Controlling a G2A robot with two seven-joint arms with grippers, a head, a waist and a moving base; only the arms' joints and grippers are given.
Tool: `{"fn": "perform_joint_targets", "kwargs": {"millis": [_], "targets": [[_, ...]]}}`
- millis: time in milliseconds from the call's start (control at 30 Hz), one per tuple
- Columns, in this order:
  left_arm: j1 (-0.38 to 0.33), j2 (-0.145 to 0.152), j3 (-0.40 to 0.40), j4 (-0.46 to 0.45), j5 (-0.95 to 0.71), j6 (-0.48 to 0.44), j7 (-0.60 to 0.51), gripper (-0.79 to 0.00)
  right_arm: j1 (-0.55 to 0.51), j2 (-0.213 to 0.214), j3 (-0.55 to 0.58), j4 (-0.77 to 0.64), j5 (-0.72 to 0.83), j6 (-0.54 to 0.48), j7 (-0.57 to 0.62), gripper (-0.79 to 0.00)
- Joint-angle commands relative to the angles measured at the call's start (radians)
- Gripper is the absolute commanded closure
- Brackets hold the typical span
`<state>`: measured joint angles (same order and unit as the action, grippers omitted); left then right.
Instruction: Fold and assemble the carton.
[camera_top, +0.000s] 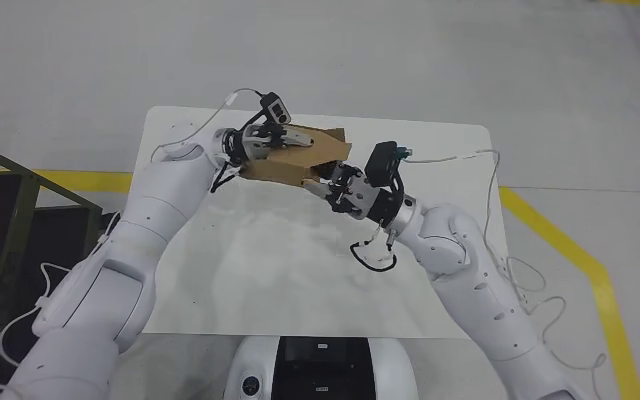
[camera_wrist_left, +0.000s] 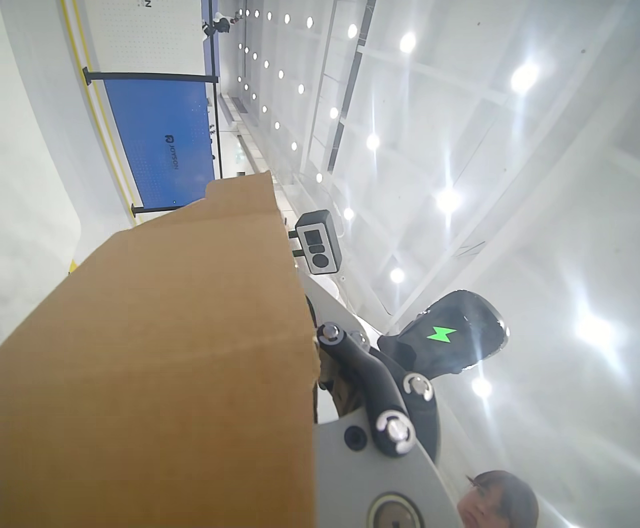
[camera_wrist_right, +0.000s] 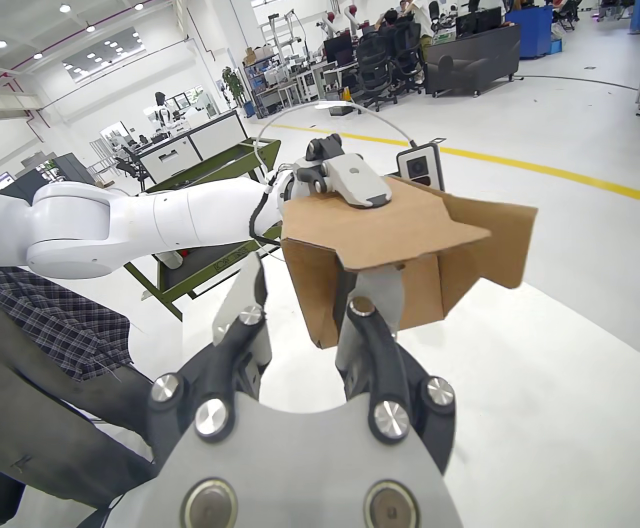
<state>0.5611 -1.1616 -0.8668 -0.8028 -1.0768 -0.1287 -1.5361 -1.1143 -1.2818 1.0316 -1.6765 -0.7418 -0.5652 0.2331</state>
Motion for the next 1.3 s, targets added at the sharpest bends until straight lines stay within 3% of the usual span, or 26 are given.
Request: {"fn": "perform_joint_targets", "kwargs": {"millis": [0,333,600,967,1267], "targets": [[0.003,0.001,-0.010,0.004,0.001,0.003,0.000,0.000,-0.005,0.002,0.009,-0.006,0.003,0.001,0.000,-0.785],[0.029,0.015,-0.052,-0.028,-0.014,0.038,0.000,0.000,-0.042,0.010,0.054,-0.018,0.057,-0.005,0.000,-0.785],[0.065,0.041,-0.045,-0.112,-0.024,0.146,0.000,0.000,-0.052,0.020,0.119,0.023,0.155,-0.021,0.015,-0.785],[0.096,0.103,0.011,-0.249,-0.063,0.283,0.000,0.000,-0.038,0.030,0.168,0.104,0.191,-0.048,0.029,-0.785],[0.092,0.154,0.080,-0.297,-0.093,0.308,0.000,0.000,-0.007,0.031,0.170,0.180,0.196,-0.050,0.045,-0.785]]}}
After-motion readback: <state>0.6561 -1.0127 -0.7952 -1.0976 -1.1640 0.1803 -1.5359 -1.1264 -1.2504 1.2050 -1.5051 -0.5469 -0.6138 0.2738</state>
